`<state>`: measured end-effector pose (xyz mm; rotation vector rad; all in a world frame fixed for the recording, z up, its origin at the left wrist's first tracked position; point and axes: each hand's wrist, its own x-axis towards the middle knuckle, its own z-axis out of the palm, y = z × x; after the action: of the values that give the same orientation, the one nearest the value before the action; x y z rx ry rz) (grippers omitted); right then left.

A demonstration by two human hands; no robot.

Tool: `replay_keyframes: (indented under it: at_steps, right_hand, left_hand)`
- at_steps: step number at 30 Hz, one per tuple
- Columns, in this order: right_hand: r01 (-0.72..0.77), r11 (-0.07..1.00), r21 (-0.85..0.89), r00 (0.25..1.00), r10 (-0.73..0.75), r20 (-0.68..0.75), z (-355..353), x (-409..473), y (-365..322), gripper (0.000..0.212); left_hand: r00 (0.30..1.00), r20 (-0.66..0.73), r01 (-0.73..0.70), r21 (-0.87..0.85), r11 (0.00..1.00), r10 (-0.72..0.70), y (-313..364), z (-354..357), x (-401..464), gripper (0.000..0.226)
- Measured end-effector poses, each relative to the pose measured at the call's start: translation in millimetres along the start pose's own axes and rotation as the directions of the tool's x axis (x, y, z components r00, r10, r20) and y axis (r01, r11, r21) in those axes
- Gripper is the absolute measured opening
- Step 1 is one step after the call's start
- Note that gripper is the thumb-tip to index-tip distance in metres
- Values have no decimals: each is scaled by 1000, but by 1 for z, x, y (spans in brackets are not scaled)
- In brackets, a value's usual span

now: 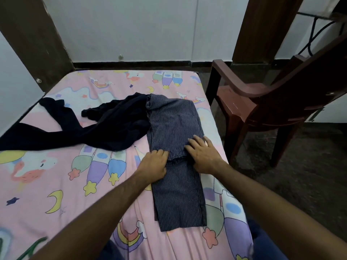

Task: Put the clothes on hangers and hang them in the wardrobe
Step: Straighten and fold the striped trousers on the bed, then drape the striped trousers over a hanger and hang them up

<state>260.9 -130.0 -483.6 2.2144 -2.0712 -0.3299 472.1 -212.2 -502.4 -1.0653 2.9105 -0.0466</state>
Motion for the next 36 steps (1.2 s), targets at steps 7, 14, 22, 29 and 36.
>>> replay_keyframes:
  at_steps: [7, 14, 22, 29, 36]
  right_hand:
    - [-8, 999, 52, 1000, 8, -11, -9, 18, 9, 43]
    - [-68, 994, 91, 986, 81, -148, -88, 5, 17, 29]
    - [147, 988, 43, 983, -141, -117, -94, -97, -40, 30]
    - [145, 986, 77, 929, -163, 333, -65, -141, -86, 44]
    - [189, 909, 372, 979, -205, 2, -125, -88, -169, 34]
  left_hand:
    - [1000, -15, -8, 58, 998, 8, -9, -6, 26, 22]
    - [948, -294, -119, 20, 993, 120, -38, -76, 8, 7]
    - [915, -108, -379, 99, 920, 389, -8, -77, -110, 7]
    - [876, 383, -199, -267, 943, 293, 11, -44, -167, 32]
    - [926, -274, 125, -428, 895, -260, -70, -68, -272, 27]
